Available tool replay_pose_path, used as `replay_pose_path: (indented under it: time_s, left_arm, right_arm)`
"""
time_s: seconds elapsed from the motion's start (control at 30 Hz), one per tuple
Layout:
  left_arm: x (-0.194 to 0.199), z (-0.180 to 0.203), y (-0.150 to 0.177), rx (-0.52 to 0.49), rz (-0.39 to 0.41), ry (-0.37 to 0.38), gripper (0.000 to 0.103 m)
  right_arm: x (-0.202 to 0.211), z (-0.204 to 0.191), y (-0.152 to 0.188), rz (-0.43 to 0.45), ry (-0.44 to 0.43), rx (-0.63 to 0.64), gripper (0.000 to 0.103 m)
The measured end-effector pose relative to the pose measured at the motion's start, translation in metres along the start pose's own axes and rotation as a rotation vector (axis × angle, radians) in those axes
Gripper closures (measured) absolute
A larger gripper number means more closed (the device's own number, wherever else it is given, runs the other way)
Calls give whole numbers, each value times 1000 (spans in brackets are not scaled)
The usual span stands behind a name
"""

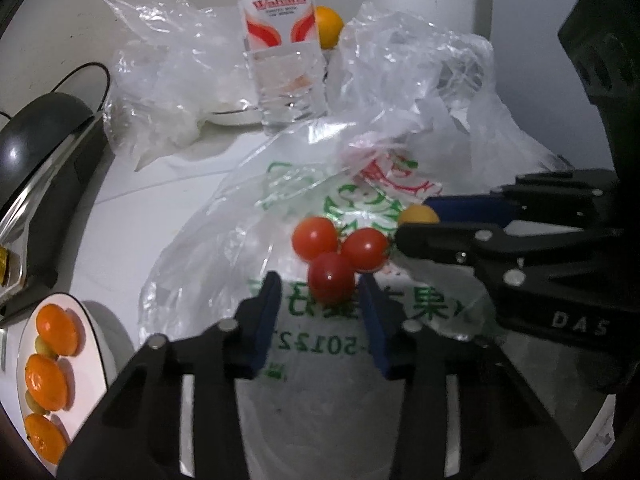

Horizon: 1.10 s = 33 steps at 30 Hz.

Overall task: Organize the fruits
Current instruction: 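Grasp the small yellow fruit with the right tool while the left tool grasps a cherry tomato, then lift both held fruits and carry them over the white plate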

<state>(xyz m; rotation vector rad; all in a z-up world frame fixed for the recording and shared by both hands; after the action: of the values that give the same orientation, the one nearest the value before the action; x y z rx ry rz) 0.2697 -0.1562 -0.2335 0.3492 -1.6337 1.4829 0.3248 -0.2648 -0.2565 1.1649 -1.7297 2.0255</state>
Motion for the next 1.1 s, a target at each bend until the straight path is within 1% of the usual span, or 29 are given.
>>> replay_pose_path:
  time_s: [0.03, 0.13, 0.27, 0.57, 0.73, 0.93, 1.1]
  left_arm:
    - [-2, 0, 0, 3, -9, 6, 67]
    - [-2, 0, -2, -7, 7, 0, 70]
    - [-3, 0, -5, -20, 5, 15, 75]
    - [2, -4, -2, 11, 14, 51, 76]
    - [15, -2, 0, 17, 31, 53, 76]
    - [34, 0, 5, 39, 57, 74, 76]
    - [52, 2, 10, 36, 84, 75, 76]
  right_arm:
    - [0, 0, 0, -1, 0, -2, 76]
    - [-2, 1, 0, -4, 4, -6, 76]
    - [-2, 1, 0, -5, 5, -3, 76]
    - [6, -3, 0, 7, 26, -1, 76]
    - [13, -8, 0, 14, 35, 9, 76]
    - [26, -17, 2, 29, 44, 13, 76]
    - [38, -27, 2, 46, 48, 26, 76]
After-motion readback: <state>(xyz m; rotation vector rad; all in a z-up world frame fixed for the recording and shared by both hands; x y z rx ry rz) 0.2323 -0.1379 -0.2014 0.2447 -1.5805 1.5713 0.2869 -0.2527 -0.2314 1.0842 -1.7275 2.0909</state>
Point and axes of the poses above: each gripper's, at about its wrist camera, not at the fingertips, and x roughly against the way its jaws point, z to its right, y to its underside, the point moved 2 cm from there along -x, roughly the way its jaws point, and after that the axes turned 14 degrees about y, right-handed, at the moved point
